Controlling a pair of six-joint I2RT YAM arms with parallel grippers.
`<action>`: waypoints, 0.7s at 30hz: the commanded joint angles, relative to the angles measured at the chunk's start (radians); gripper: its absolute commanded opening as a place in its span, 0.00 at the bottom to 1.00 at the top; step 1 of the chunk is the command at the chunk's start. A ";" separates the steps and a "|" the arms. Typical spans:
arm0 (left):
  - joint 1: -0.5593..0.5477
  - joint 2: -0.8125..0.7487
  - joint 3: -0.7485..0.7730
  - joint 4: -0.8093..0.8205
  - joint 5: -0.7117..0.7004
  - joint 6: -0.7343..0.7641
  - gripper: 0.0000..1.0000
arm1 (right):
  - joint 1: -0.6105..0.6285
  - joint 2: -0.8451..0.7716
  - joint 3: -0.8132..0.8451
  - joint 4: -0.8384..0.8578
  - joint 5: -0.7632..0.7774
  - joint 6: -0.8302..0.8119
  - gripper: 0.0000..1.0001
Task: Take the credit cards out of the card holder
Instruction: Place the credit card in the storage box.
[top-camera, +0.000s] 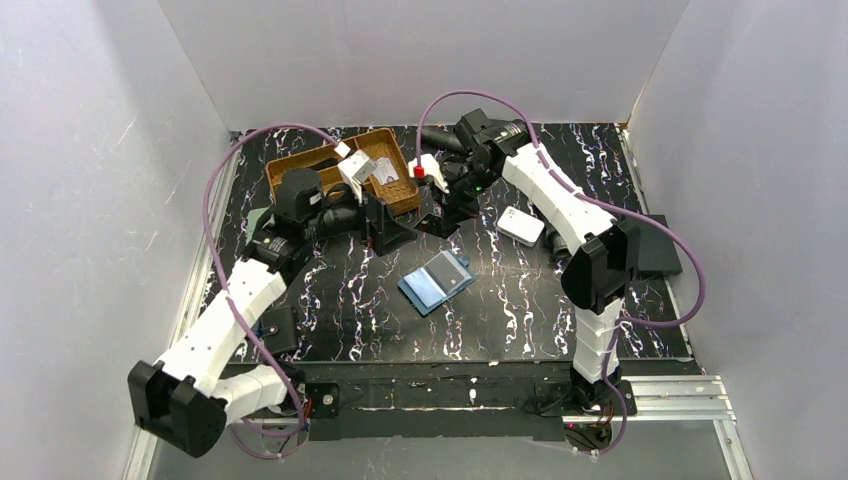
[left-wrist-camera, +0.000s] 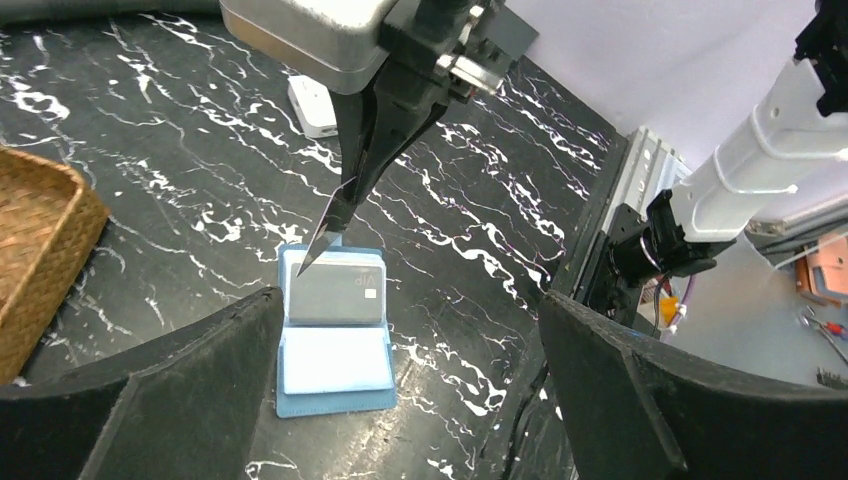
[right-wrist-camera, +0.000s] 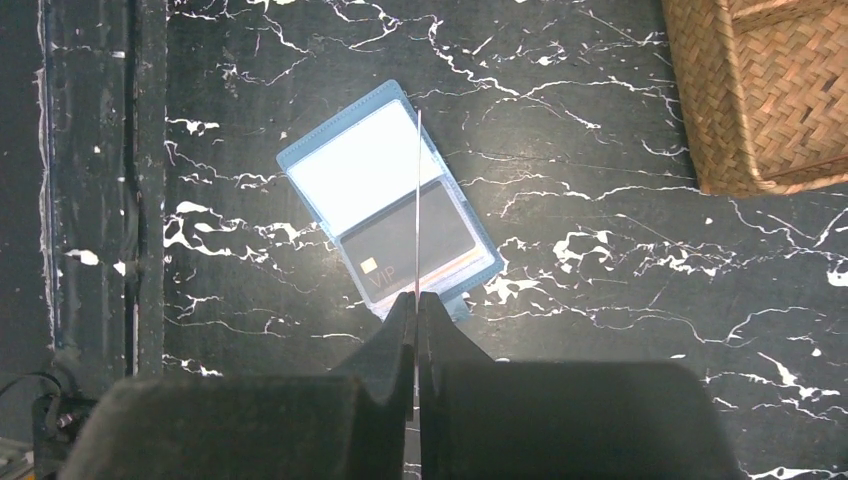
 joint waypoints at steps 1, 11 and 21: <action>0.012 0.097 0.037 0.079 0.149 0.054 0.98 | -0.009 0.019 0.104 -0.087 -0.003 -0.047 0.01; 0.014 0.271 0.059 0.193 0.190 0.104 0.77 | -0.009 0.049 0.140 -0.141 -0.075 -0.094 0.01; 0.013 0.397 0.120 0.199 0.309 0.092 0.36 | -0.008 0.082 0.165 -0.172 -0.124 -0.118 0.01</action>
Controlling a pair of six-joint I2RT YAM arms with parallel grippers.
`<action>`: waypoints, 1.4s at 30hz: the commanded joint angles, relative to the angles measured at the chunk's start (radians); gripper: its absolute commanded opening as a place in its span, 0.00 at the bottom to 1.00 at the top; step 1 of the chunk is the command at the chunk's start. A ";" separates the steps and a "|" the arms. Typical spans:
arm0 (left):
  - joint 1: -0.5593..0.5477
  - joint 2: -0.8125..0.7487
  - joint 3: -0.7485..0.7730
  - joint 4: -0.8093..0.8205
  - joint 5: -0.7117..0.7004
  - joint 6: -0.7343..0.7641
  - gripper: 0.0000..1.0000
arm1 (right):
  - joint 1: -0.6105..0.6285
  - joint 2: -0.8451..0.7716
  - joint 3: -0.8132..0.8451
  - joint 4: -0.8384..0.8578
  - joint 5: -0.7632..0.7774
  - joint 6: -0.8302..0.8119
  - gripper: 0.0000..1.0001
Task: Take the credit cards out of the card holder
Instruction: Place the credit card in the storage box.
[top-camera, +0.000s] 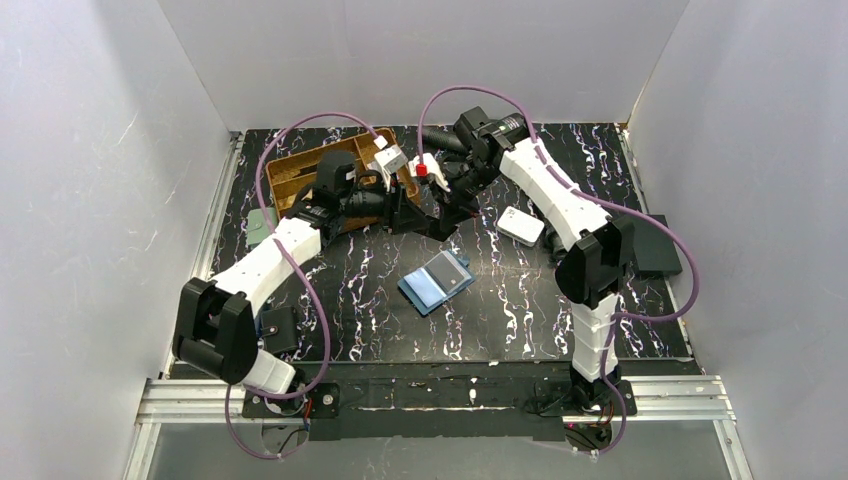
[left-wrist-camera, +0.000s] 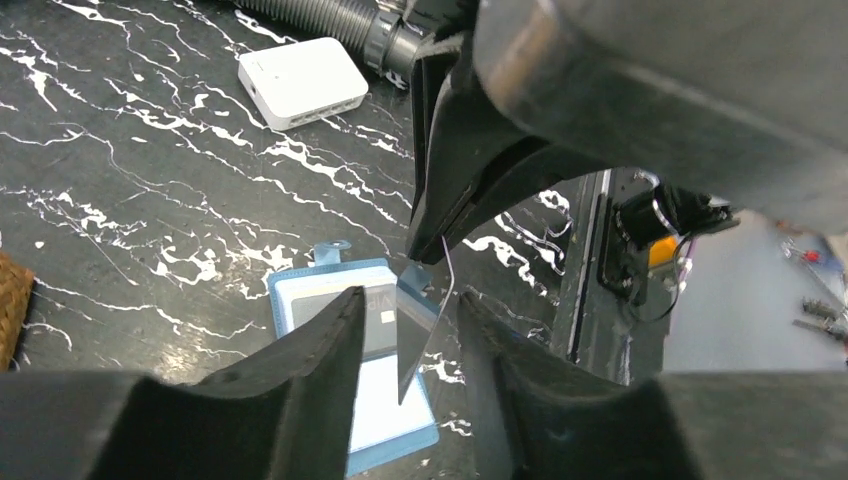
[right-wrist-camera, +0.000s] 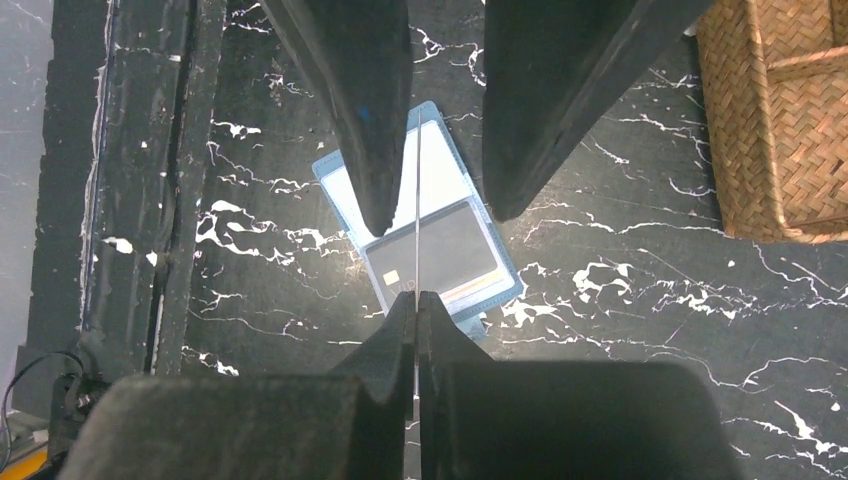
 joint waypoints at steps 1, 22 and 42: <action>0.005 0.023 0.042 0.019 0.113 0.000 0.28 | -0.001 0.026 0.057 -0.038 -0.050 -0.016 0.01; 0.409 0.219 0.187 0.020 0.239 -0.186 0.00 | -0.280 -0.052 -0.241 0.185 -0.224 0.268 0.98; 0.640 0.645 0.599 0.084 0.124 -0.481 0.00 | -0.292 -0.166 -0.581 0.435 -0.063 0.361 0.98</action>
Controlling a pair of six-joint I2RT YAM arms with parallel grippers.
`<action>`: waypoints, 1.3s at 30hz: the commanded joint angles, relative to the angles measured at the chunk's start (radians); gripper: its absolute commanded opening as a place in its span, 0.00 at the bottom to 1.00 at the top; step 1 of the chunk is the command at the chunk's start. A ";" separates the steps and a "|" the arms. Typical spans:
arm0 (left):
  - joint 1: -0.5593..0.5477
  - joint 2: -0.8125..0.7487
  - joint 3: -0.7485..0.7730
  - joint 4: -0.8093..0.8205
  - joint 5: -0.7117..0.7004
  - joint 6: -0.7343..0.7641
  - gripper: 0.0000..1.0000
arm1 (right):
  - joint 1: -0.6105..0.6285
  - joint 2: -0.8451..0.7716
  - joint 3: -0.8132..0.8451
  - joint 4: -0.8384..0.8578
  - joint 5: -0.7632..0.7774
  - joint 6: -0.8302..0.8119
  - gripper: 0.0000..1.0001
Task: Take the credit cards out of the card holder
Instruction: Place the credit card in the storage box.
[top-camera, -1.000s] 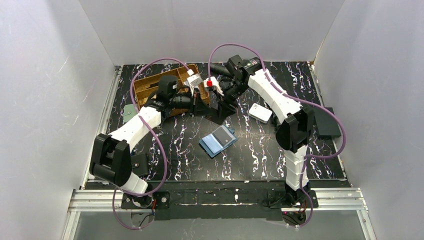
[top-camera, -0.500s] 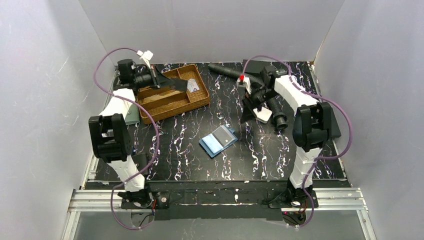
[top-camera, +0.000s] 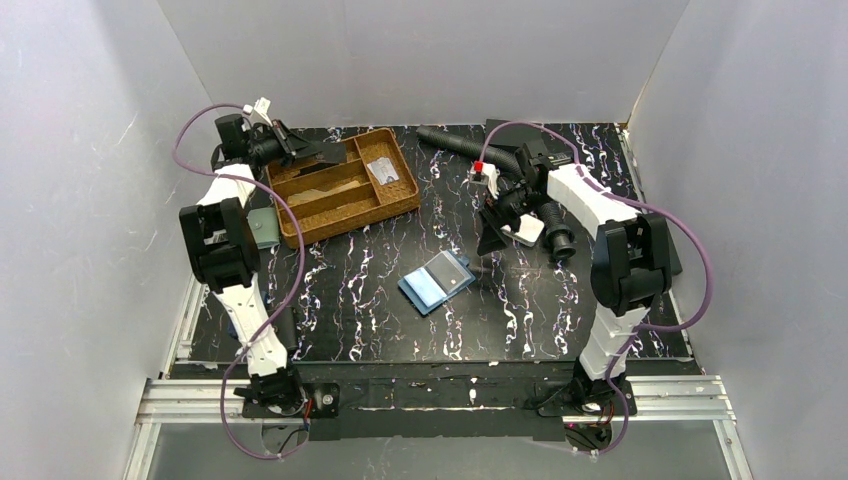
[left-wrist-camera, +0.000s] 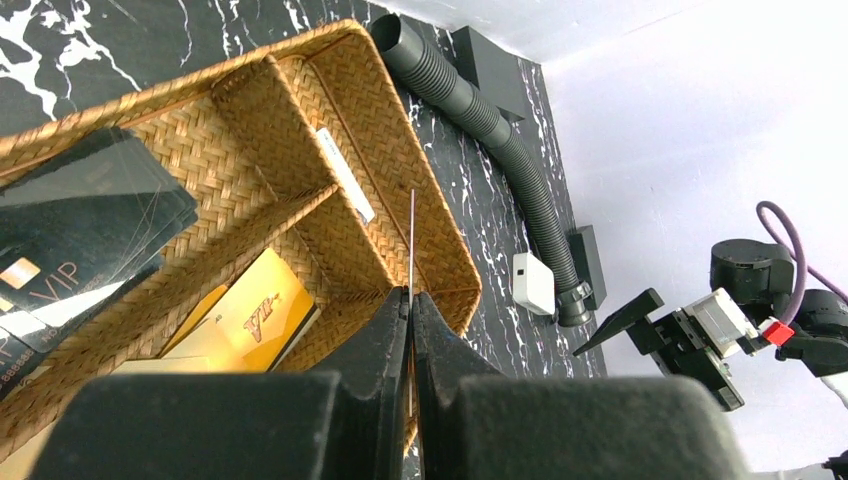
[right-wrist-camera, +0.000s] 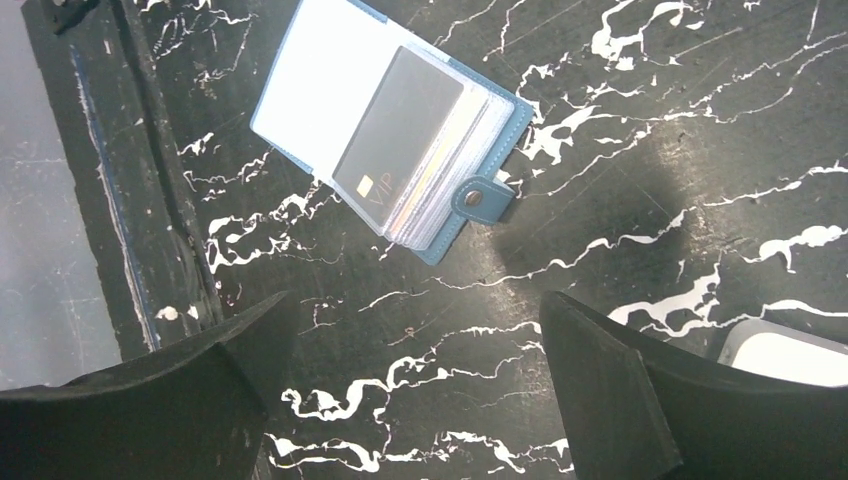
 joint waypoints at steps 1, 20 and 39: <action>0.004 -0.013 0.049 0.005 0.009 -0.008 0.00 | -0.004 -0.004 0.058 -0.018 0.037 -0.003 0.98; 0.025 0.072 0.088 0.180 -0.076 -0.043 0.00 | 0.011 0.105 0.293 -0.312 0.254 -0.242 0.98; 0.037 0.144 0.016 0.292 -0.145 -0.115 0.00 | 0.004 0.017 0.212 -0.140 0.222 -0.061 0.98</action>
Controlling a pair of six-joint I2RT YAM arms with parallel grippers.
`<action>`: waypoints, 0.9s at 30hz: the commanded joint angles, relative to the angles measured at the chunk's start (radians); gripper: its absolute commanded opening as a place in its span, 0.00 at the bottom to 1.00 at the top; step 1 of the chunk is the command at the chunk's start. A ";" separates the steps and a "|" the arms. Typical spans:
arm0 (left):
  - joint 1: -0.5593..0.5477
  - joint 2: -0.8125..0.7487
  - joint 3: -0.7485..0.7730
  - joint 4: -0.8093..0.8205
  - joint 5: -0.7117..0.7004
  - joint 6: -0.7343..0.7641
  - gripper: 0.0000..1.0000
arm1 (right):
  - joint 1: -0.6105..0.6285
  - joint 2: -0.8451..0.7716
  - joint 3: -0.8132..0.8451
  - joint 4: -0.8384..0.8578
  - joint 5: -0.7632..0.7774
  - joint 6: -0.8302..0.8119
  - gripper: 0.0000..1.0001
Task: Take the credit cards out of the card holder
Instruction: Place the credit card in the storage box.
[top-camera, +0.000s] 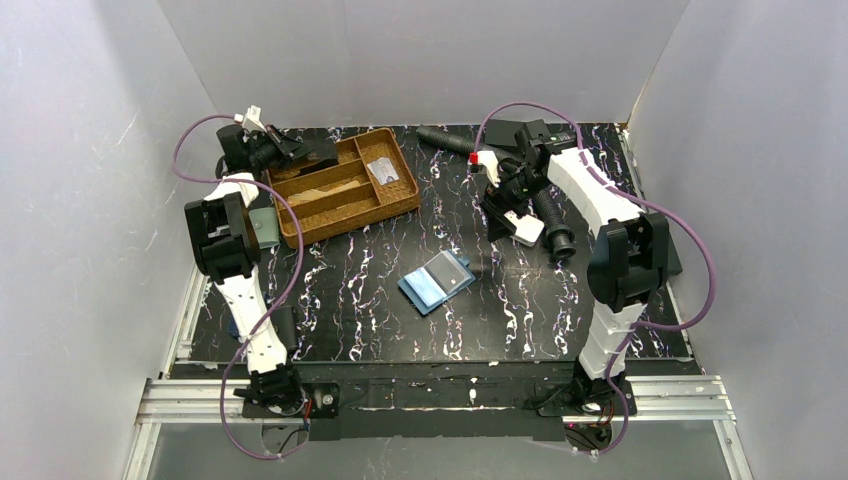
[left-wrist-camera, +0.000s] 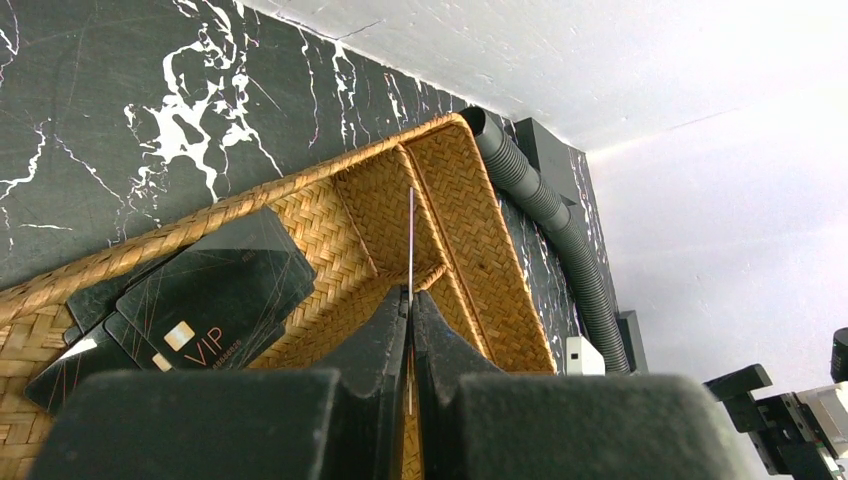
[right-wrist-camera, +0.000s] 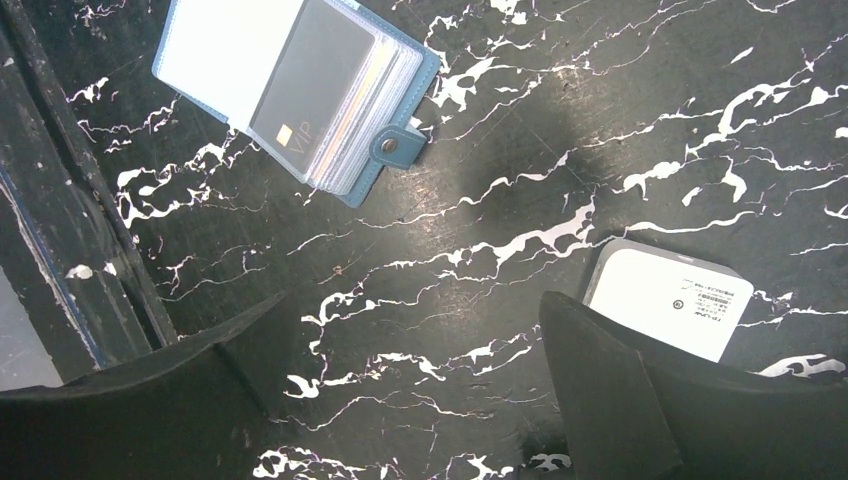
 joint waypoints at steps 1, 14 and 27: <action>0.010 0.011 0.020 0.031 -0.014 -0.006 0.00 | -0.004 -0.016 0.004 0.018 0.003 0.028 0.98; 0.028 0.073 0.038 0.024 -0.064 0.005 0.05 | -0.002 -0.029 -0.002 0.014 -0.010 0.030 0.98; 0.025 -0.047 0.094 -0.356 -0.270 0.095 0.50 | -0.002 -0.093 -0.043 0.023 -0.032 0.026 0.98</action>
